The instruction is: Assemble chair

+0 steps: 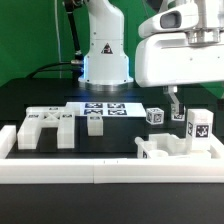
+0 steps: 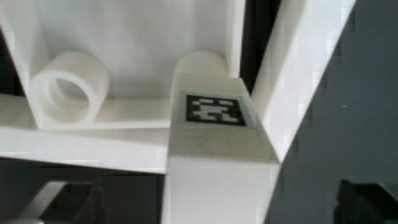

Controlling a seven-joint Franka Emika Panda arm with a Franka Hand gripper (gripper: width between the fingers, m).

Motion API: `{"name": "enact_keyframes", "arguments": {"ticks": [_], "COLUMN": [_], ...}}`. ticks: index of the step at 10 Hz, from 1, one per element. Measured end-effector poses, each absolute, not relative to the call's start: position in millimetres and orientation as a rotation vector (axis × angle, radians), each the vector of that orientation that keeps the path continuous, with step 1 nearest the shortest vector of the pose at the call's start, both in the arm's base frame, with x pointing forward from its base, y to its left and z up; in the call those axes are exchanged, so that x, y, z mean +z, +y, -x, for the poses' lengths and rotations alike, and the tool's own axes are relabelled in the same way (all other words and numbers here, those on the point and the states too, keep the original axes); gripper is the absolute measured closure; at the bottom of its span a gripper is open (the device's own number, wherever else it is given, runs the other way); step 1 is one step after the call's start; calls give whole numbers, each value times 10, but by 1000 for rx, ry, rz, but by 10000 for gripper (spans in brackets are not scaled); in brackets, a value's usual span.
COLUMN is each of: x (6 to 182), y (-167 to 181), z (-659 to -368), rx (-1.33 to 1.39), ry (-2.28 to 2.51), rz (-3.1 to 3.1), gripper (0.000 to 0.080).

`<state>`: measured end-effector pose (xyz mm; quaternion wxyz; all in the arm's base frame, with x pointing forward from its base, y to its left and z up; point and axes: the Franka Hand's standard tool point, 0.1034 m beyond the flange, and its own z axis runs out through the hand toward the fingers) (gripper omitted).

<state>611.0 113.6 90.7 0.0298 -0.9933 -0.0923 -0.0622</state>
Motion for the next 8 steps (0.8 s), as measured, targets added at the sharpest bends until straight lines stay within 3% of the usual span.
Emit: {"name": "enact_keyframes", "arguments": {"ticks": [2, 8], "x": [879, 837], "y": [1130, 1122], "z": [-6151, -6207], "rx": [-70, -112], "ry": [-284, -332], "rz": [3064, 3063], "gripper": [150, 177]}}
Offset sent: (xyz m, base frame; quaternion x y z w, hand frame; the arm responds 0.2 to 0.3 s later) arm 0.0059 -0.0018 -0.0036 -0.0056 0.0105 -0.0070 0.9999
